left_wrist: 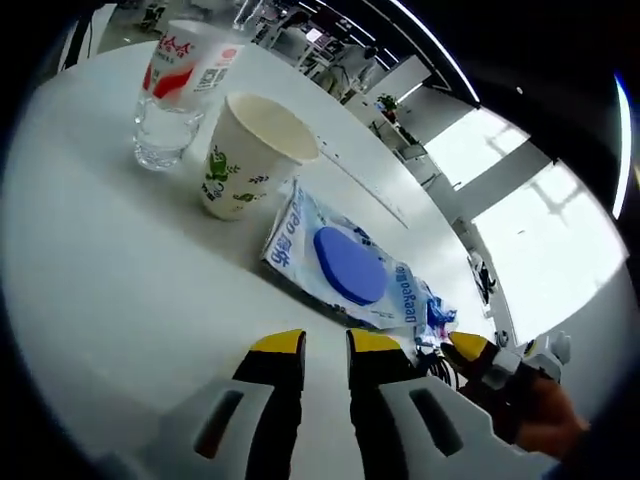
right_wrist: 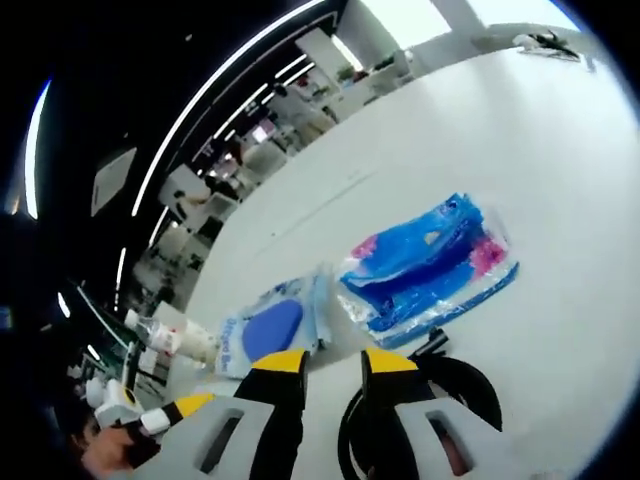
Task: Arrange the tabletop items into an orderly group along one side of the table until the central work area is clear of visible clutter.
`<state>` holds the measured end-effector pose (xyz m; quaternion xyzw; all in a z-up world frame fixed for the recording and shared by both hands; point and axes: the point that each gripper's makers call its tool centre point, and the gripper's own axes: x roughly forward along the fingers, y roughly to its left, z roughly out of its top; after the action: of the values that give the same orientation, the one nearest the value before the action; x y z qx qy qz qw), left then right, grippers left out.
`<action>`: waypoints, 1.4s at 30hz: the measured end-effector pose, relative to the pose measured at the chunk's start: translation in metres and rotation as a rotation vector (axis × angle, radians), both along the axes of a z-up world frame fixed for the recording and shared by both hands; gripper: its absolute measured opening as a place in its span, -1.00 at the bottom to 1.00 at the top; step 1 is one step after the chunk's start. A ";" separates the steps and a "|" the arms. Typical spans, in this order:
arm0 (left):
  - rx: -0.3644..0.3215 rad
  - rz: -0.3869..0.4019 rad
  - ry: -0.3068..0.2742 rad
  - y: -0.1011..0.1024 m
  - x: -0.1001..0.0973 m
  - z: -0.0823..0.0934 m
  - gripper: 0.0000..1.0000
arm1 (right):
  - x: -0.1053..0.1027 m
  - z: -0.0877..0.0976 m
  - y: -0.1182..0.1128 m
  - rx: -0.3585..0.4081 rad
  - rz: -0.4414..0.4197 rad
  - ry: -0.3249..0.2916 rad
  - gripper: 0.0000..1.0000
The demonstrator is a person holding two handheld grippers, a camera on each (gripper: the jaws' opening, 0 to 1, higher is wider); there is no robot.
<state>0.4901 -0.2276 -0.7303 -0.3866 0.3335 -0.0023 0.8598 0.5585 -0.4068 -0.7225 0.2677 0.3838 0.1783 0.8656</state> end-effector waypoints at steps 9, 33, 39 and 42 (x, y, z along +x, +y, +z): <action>-0.036 -0.076 -0.016 -0.042 0.005 0.004 -0.74 | -0.009 0.002 -0.032 0.007 -0.069 -0.004 -0.64; -0.042 -0.215 0.004 -0.116 0.007 -0.007 -0.73 | -0.027 -0.008 -0.085 -0.029 -0.106 0.023 -0.62; -0.027 -0.262 0.024 -0.134 0.002 -0.016 -0.73 | -0.034 -0.018 -0.084 -0.051 -0.077 0.042 -0.64; -0.031 -0.281 0.041 -0.142 -0.002 -0.022 -0.73 | -0.038 -0.020 -0.084 -0.051 -0.071 0.056 -0.64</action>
<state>0.4881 -0.3696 -0.7527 -0.3491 0.4016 -0.1199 0.8381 0.5208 -0.4906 -0.7429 0.2638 0.4023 0.1301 0.8670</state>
